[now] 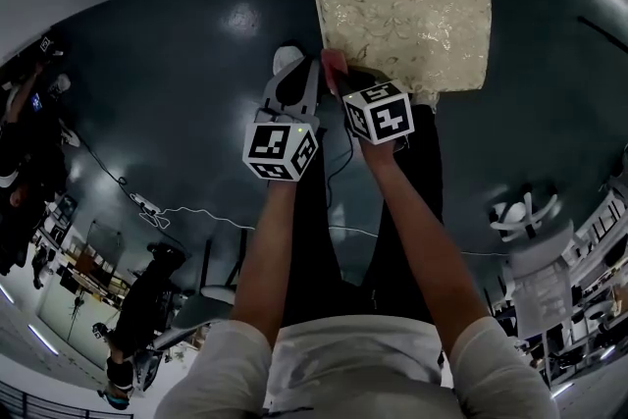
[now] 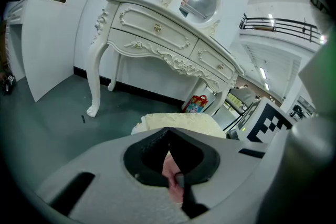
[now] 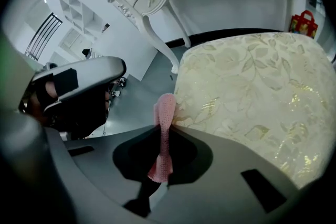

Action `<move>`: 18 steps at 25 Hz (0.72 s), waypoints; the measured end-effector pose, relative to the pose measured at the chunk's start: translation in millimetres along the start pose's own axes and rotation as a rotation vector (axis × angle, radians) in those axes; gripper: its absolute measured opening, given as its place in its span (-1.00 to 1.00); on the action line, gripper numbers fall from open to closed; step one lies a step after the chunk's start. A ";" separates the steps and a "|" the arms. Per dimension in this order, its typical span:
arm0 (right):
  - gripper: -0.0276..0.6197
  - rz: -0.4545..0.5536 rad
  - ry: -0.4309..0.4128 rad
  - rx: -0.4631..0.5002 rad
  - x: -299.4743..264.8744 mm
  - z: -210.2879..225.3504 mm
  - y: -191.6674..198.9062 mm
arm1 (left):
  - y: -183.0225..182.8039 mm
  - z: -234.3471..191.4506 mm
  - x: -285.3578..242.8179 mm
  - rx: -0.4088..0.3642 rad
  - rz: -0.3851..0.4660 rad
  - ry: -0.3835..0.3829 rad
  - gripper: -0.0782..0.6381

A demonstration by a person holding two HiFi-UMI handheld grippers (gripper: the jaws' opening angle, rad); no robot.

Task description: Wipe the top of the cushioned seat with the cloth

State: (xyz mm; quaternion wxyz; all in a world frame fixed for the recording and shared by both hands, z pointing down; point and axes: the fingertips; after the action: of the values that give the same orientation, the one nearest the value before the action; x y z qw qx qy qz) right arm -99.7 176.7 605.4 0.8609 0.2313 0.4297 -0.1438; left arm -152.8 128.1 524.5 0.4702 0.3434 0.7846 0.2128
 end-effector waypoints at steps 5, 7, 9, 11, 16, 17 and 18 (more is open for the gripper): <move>-0.82 0.027 0.034 -0.018 25.4 26.9 4.5 | 4.6 23.4 -11.8 -0.010 -0.010 0.028 -0.75; -0.82 0.037 0.056 -0.039 38.1 43.9 8.2 | 5.9 33.3 -17.0 -0.017 -0.016 0.040 -0.75; -0.82 0.044 0.075 -0.058 50.7 61.9 12.2 | 7.5 42.7 -22.6 -0.022 -0.021 0.047 -0.75; -0.82 0.048 0.096 -0.067 64.4 78.7 16.3 | 8.8 53.7 -28.1 -0.026 -0.025 0.055 -0.75; -0.82 0.071 0.147 -0.097 95.5 120.9 25.7 | 14.6 86.7 -46.1 -0.051 -0.044 0.096 -0.75; -0.82 0.078 0.155 -0.107 100.8 129.7 27.7 | 16.6 93.5 -50.7 -0.056 -0.049 0.105 -0.75; -0.82 0.083 0.162 -0.116 106.2 138.1 29.9 | 18.7 100.6 -55.3 -0.062 -0.054 0.115 -0.75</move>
State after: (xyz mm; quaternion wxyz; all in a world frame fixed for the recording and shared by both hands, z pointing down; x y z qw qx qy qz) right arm 69.2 124.9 600.3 0.8405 0.2094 0.4957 -0.0635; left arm -39.7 100.9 522.5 0.4404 0.2948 0.8123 0.2435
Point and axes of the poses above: the fingertips, and each gripper's own axes: x backward along the fingers, z to its right, y out of its underside, and after that the axes turned 3 degrees about x, right-handed
